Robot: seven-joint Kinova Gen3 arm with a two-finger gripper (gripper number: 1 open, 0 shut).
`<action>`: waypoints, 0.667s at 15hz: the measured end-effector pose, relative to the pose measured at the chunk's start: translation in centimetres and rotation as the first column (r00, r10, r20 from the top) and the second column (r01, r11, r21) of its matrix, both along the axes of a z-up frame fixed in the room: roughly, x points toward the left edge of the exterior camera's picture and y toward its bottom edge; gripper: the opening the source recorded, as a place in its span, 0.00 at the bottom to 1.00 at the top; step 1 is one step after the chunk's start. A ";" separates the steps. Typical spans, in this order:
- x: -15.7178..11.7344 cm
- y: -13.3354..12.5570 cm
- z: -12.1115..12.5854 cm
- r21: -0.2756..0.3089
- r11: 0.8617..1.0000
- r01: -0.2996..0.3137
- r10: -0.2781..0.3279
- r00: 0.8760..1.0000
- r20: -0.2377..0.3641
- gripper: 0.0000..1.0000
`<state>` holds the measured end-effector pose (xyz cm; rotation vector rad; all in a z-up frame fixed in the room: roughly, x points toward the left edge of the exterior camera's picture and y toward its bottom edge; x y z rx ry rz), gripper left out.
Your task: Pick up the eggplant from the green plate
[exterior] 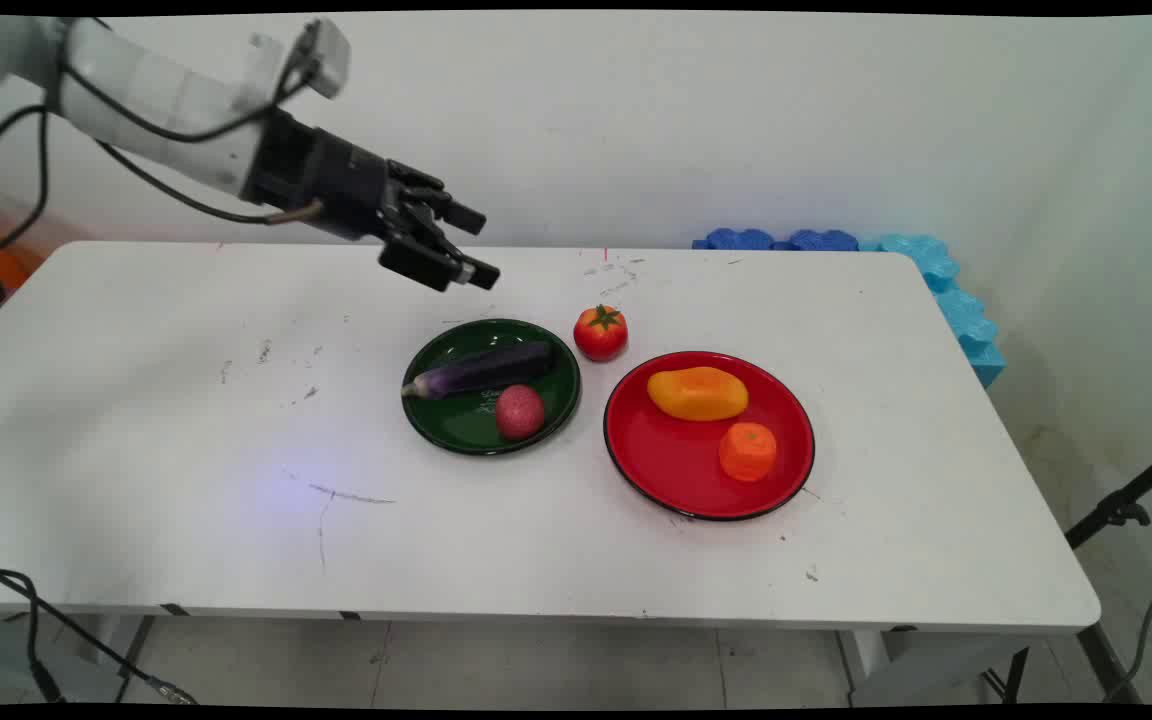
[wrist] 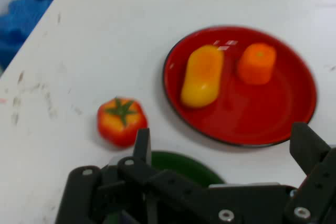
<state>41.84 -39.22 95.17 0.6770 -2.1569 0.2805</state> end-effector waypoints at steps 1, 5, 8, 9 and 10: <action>-0.1 -0.6 -0.6 0.006 1.000 -0.011 0.011 1.000 0.014 1.00; 0.0 -2.4 -4.2 0.028 0.999 -0.034 0.032 0.996 0.083 1.00; 0.3 -3.7 -7.2 0.039 0.998 -0.045 0.039 0.990 0.137 1.00; 0.4 -4.1 -8.2 0.044 0.998 -0.049 0.042 0.987 0.153 1.00; 0.5 -4.4 -9.0 0.050 0.997 -0.052 0.043 0.985 0.166 1.00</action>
